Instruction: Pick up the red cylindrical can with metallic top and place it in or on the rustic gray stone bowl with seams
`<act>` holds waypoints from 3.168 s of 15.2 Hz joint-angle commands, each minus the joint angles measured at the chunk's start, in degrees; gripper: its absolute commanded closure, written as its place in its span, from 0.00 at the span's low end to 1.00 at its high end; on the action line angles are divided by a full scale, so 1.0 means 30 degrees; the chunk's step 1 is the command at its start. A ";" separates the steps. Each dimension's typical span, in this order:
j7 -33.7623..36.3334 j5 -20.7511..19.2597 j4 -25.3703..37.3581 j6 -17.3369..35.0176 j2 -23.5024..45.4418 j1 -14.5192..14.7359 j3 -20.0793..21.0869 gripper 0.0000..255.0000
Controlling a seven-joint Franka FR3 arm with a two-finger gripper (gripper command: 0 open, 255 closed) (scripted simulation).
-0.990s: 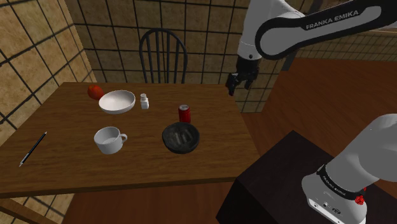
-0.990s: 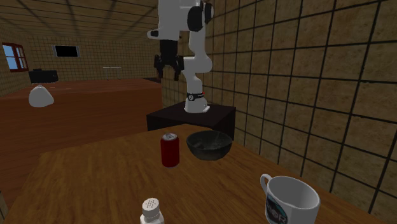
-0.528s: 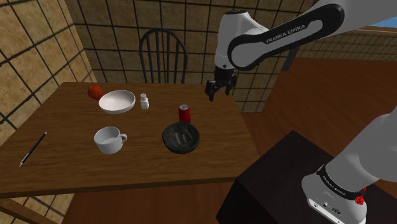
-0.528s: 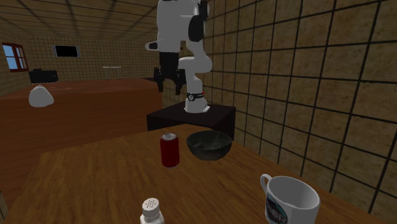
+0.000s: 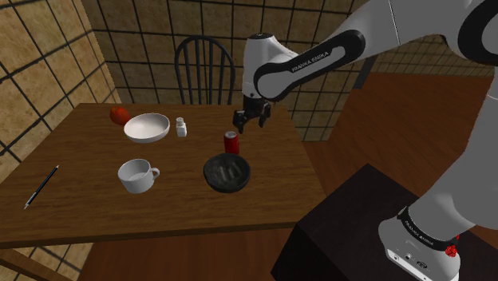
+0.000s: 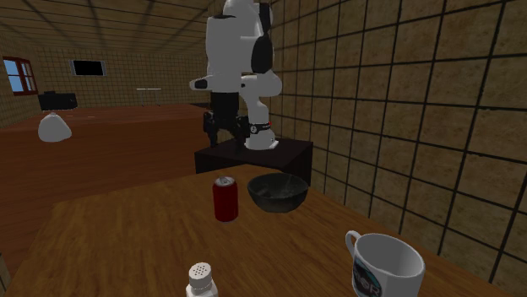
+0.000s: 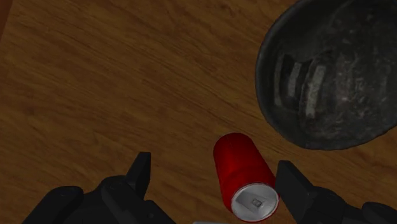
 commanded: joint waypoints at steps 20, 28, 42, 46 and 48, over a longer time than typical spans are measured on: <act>0.1185 -0.1040 0.5108 0.0923 0.6133 0.1282 -0.0557 0.00; 0.1166 -0.1035 0.5153 0.0883 0.6139 0.1273 -0.0557 1.00; 0.0906 -0.0600 0.5421 -0.1029 0.4471 0.1080 -0.0239 1.00; 0.0806 -0.0447 0.5672 -0.1791 0.3949 0.1027 -0.0144 1.00; 0.0758 -0.0373 0.5826 -0.2182 0.3706 0.1004 -0.0100 1.00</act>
